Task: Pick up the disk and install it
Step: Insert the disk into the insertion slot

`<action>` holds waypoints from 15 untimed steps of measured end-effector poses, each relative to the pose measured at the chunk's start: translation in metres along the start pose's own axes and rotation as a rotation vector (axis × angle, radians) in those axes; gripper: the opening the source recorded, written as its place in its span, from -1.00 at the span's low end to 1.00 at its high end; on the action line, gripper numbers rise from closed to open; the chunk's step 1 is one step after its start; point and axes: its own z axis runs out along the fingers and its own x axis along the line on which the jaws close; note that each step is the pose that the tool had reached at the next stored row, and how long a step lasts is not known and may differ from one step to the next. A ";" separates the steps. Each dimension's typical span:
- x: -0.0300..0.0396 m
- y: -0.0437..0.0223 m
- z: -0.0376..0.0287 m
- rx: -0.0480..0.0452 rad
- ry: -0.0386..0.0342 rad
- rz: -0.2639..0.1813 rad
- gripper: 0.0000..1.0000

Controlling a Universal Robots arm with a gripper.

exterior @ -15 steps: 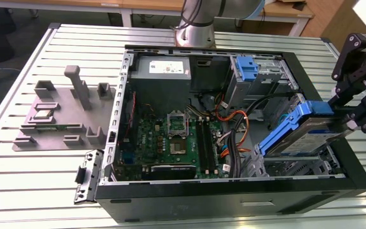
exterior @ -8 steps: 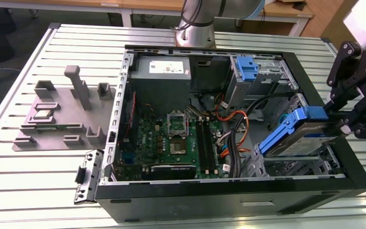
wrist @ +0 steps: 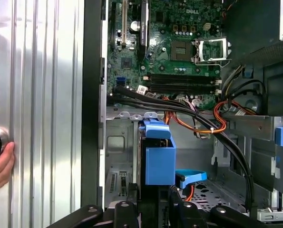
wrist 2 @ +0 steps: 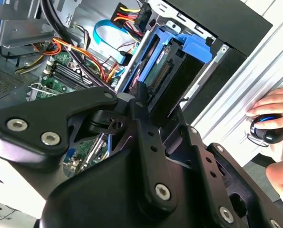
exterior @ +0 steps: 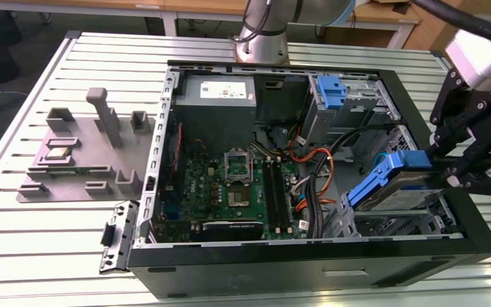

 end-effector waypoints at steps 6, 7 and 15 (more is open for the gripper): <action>0.0009 0.0000 0.0061 0.0000 0.0003 0.000 -0.31; 0.0009 0.0000 0.0062 -0.0001 0.0003 0.000 -0.31; 0.0009 0.0000 0.0062 0.0000 0.0005 0.000 -0.16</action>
